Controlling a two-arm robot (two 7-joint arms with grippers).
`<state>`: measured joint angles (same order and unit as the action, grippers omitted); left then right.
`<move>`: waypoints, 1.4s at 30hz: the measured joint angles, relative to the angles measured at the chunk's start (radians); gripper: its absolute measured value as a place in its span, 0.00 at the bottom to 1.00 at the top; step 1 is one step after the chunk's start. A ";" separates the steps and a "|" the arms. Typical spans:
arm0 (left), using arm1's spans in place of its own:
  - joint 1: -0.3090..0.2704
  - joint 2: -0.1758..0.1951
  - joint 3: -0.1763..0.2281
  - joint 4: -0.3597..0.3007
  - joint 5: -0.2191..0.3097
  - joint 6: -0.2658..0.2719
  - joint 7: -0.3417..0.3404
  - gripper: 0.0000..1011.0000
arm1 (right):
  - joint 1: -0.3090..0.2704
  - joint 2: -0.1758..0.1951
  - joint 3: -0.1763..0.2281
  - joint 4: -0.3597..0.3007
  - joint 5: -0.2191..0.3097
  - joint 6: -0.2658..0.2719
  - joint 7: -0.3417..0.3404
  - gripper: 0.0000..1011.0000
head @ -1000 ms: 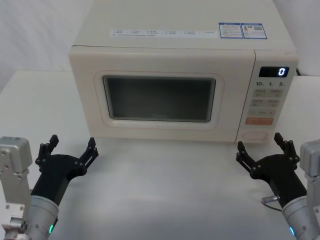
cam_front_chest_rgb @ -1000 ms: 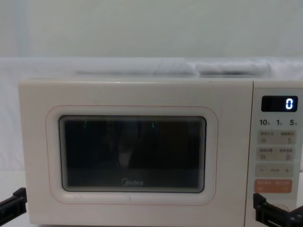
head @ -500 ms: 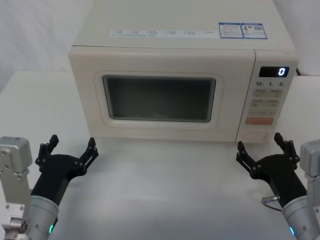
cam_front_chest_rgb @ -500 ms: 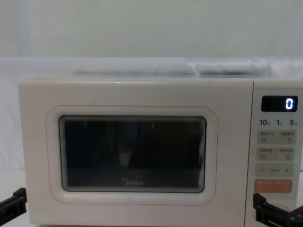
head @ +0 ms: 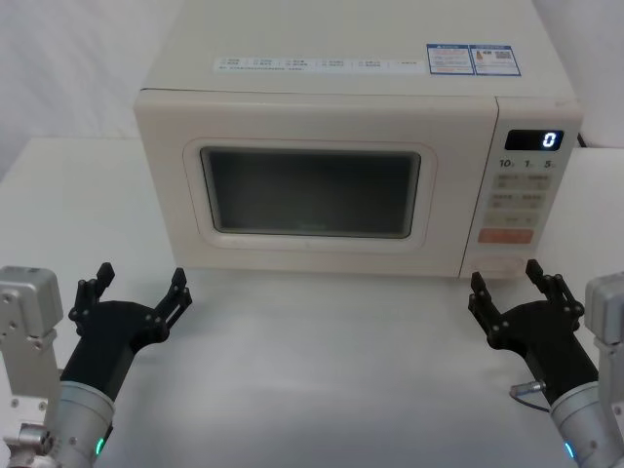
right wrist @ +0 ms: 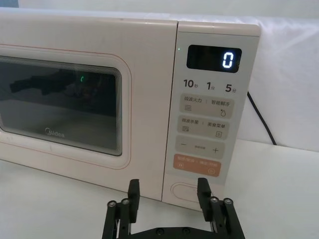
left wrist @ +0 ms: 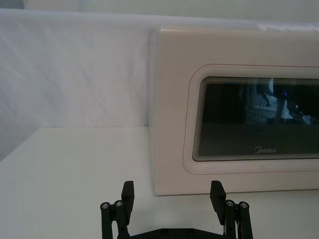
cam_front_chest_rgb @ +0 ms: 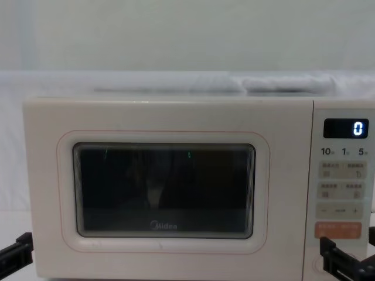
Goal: Press the button to open the microwave door with one hand; close the microwave door with the other hand.
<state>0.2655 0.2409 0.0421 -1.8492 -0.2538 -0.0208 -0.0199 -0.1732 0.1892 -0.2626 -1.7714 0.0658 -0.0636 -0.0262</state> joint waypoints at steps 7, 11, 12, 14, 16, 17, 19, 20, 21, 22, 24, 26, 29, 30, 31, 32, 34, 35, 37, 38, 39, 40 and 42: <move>0.000 0.000 0.000 0.000 0.000 0.000 0.000 0.99 | 0.000 0.000 0.000 0.000 0.000 0.000 0.000 0.54; 0.000 0.000 0.000 0.000 0.000 0.000 0.000 0.99 | 0.000 0.000 0.000 0.000 0.000 0.000 0.000 0.44; 0.000 0.000 0.000 0.000 0.000 0.000 0.000 0.99 | 0.000 0.000 0.000 0.000 0.000 0.000 0.000 0.40; 0.000 0.000 0.000 0.000 0.000 0.000 0.000 0.99 | 0.000 0.000 0.000 0.000 0.000 0.000 0.000 0.34; 0.000 0.000 0.000 0.000 0.000 0.000 0.000 0.99 | 0.000 0.000 0.000 0.000 0.000 0.000 0.000 0.30; 0.000 0.000 0.000 0.000 0.000 0.000 0.000 0.99 | 0.000 0.000 0.000 0.000 0.000 0.000 0.000 0.24; 0.000 0.000 0.000 0.000 0.000 0.000 0.000 0.99 | 0.000 0.000 0.000 0.000 0.000 0.000 0.000 0.16; 0.000 0.000 0.000 0.000 0.000 0.000 0.000 0.99 | 0.000 0.000 0.000 0.000 0.000 0.000 0.000 0.13; 0.000 0.000 0.000 0.000 0.000 0.000 0.000 0.99 | 0.000 0.000 0.000 0.000 0.000 0.000 0.000 0.13; 0.000 0.000 0.000 0.000 0.000 0.000 0.000 0.99 | 0.000 0.000 0.000 0.000 0.000 0.000 0.000 0.09; 0.000 0.000 0.000 0.000 0.000 0.000 0.000 0.99 | 0.000 0.000 0.000 0.000 0.000 0.000 0.000 0.02; 0.000 0.000 0.000 0.000 0.000 0.000 0.000 0.99 | 0.000 0.000 0.000 0.000 0.000 0.000 0.000 0.00; 0.000 0.000 0.000 0.000 0.000 0.000 0.000 0.99 | 0.000 0.000 0.000 0.000 0.000 0.000 0.000 0.00; 0.000 0.000 0.000 0.000 0.000 0.000 0.000 0.99 | 0.000 0.000 0.000 0.000 0.000 0.000 0.000 0.00; 0.000 0.000 0.000 0.000 0.000 0.000 0.000 0.99 | 0.000 0.000 0.000 0.000 0.000 0.000 0.000 0.00; 0.000 0.000 0.000 0.000 0.000 0.000 0.000 0.99 | 0.000 0.000 0.000 0.000 0.000 0.000 0.000 0.00; 0.000 0.000 0.000 0.000 0.000 0.000 0.000 0.99 | 0.000 0.000 0.000 0.000 0.000 0.000 0.000 0.00; 0.000 0.000 0.000 0.000 0.000 0.000 0.000 0.99 | 0.000 0.000 0.000 0.000 0.000 0.000 0.000 0.00; 0.000 0.000 0.000 0.000 0.000 0.000 0.000 0.99 | 0.000 0.000 0.000 0.000 0.000 0.000 0.000 0.00; 0.000 0.000 0.000 0.000 0.000 0.000 0.000 0.99 | 0.000 0.000 0.000 0.000 0.000 0.000 0.000 0.00; 0.000 0.000 0.000 0.000 0.000 0.000 0.000 0.99 | 0.000 0.000 0.000 0.000 0.000 0.000 0.000 0.00; 0.000 0.000 0.000 0.000 0.000 0.000 0.000 0.99 | 0.000 0.000 0.000 0.000 0.000 0.000 0.000 0.00; 0.000 0.000 0.000 0.000 0.000 0.000 0.000 0.99 | 0.000 0.000 0.000 0.000 0.000 0.000 0.000 0.00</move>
<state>0.2655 0.2409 0.0421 -1.8492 -0.2538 -0.0207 -0.0199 -0.1733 0.1893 -0.2626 -1.7714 0.0659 -0.0636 -0.0262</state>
